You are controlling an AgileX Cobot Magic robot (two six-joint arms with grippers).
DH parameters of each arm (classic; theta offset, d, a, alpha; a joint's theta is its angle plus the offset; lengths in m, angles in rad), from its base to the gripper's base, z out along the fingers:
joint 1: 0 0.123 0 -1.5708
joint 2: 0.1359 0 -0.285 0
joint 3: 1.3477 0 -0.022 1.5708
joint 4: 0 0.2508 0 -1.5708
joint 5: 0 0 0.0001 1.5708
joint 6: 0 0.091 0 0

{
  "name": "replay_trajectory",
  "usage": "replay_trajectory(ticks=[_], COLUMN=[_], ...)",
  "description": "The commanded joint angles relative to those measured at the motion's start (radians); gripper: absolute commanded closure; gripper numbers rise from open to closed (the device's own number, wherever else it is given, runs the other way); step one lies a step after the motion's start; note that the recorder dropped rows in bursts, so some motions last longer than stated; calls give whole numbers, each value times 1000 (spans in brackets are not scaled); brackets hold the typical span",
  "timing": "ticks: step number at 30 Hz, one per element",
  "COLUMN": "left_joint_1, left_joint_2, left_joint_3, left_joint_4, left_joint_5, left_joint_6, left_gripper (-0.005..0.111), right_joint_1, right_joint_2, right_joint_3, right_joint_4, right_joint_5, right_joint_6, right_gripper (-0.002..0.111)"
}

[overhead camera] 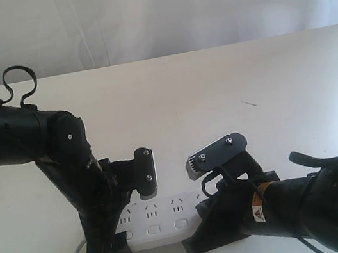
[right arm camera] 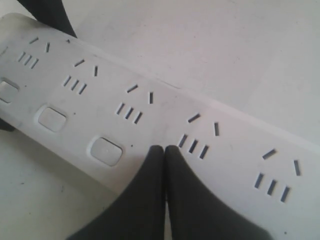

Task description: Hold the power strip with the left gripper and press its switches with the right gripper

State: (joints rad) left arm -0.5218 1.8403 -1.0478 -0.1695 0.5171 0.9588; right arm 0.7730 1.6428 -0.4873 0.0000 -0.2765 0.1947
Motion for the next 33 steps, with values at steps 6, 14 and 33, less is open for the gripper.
replay_trajectory(ticks=[6, 14, 33], left_joint_1=[0, 0, 0], left_joint_2=[34, 34, 34], left_joint_3=[25, 25, 25], left_joint_4=[-19, -19, -27], left_joint_5=[81, 81, 81], left_joint_6=[6, 8, 8], left_gripper=[107, 107, 107], right_joint_1=[-5, -5, -5], right_joint_2=[17, 79, 78], right_joint_3=[12, 11, 13], right_joint_4=[0, 11, 0], right_joint_5=[127, 247, 242], right_joint_6=[-9, 38, 34], right_gripper=[108, 108, 108])
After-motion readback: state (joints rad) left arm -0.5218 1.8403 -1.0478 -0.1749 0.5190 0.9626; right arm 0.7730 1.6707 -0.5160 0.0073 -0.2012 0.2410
